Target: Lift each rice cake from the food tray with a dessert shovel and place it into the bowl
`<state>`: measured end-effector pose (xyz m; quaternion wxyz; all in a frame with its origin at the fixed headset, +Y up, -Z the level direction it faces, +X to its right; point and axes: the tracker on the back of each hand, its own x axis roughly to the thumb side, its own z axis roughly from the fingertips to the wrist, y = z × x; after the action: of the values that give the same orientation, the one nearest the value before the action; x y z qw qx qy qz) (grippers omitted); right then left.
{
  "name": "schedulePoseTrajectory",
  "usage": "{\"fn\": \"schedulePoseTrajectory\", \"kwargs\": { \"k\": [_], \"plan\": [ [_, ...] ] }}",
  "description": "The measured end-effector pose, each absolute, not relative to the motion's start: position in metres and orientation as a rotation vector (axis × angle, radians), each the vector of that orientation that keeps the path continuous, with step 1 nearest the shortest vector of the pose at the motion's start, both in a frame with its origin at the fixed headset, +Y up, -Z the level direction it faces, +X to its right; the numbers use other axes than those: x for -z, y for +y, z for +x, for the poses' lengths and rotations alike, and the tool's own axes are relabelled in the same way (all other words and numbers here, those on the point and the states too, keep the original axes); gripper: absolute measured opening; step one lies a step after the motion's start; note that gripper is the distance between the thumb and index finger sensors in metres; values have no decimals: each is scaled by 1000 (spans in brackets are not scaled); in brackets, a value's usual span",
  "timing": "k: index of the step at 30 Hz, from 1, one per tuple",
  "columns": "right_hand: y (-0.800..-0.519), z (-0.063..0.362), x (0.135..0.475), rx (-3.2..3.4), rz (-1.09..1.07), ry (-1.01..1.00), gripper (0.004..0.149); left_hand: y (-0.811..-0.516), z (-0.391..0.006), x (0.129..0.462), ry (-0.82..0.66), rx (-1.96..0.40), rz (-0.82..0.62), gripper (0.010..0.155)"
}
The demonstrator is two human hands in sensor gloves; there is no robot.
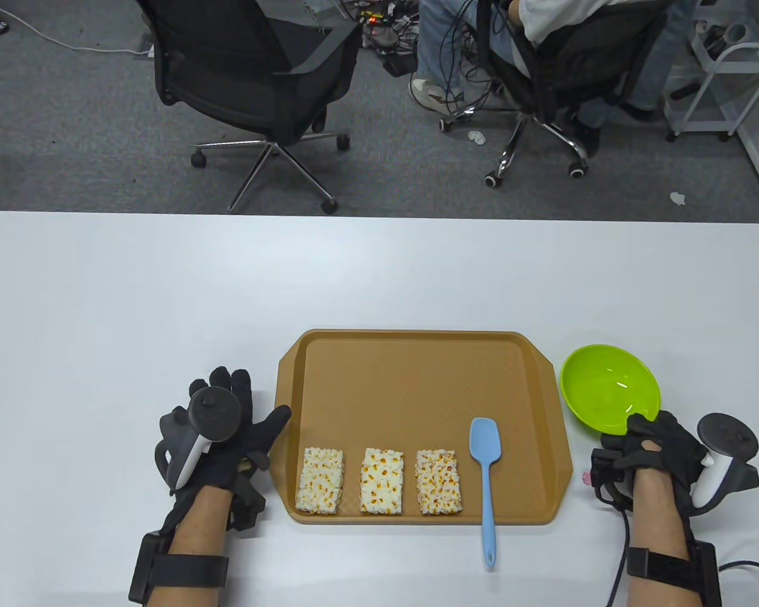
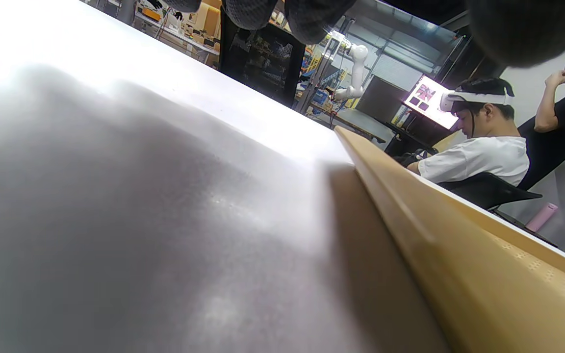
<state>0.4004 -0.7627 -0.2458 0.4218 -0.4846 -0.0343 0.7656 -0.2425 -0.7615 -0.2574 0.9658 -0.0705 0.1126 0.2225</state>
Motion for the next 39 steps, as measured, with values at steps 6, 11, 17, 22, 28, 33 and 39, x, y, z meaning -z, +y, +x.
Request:
{"fn": "schedulePoseTrajectory", "kwargs": {
  "k": [6,11,17,22,28,33,39],
  "plan": [
    [-705,380,227,-2272,-1121,-349,72,-764,-246,258,247,-421,-180,93],
    [-685,286,215,-2526,-511,-93,57,-766,-243,260,247,-394,-198,93],
    [-722,194,204,-2974,-206,492,59,-769,-244,261,254,-392,-209,93],
    [-744,179,205,-3045,-141,713,58,-767,-243,261,248,-389,-210,92],
    [-753,183,212,-2893,-225,690,53,-769,-242,261,236,-407,-215,92],
    [-757,192,220,-2798,-300,734,47,-772,-242,262,242,-407,-228,91],
    [-739,234,225,-2606,-409,537,45,-771,-244,260,245,-425,-232,92]
  ]
}}
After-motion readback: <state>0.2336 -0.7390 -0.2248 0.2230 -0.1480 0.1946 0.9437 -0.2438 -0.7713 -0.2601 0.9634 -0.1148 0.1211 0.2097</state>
